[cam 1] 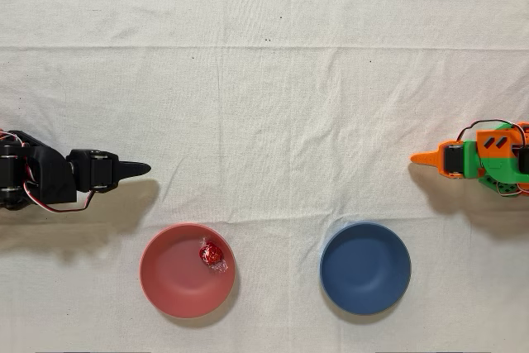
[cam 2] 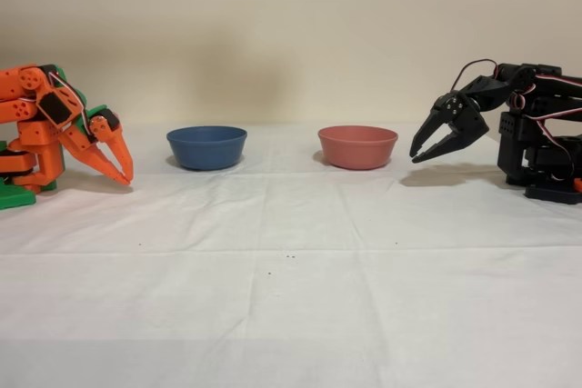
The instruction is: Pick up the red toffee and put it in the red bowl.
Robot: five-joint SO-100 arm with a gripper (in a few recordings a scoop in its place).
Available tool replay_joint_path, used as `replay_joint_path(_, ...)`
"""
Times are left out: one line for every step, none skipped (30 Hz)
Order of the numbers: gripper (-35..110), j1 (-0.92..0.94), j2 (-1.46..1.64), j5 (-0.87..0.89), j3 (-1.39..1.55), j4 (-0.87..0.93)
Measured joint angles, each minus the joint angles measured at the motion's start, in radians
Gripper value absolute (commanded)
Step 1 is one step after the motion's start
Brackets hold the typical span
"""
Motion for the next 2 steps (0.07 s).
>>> replay_joint_path(1, 0.000, 0.000, 0.000, 0.000, 0.000)
replay_joint_path(1, 0.000, 0.000, 0.000, 0.000, 0.000)
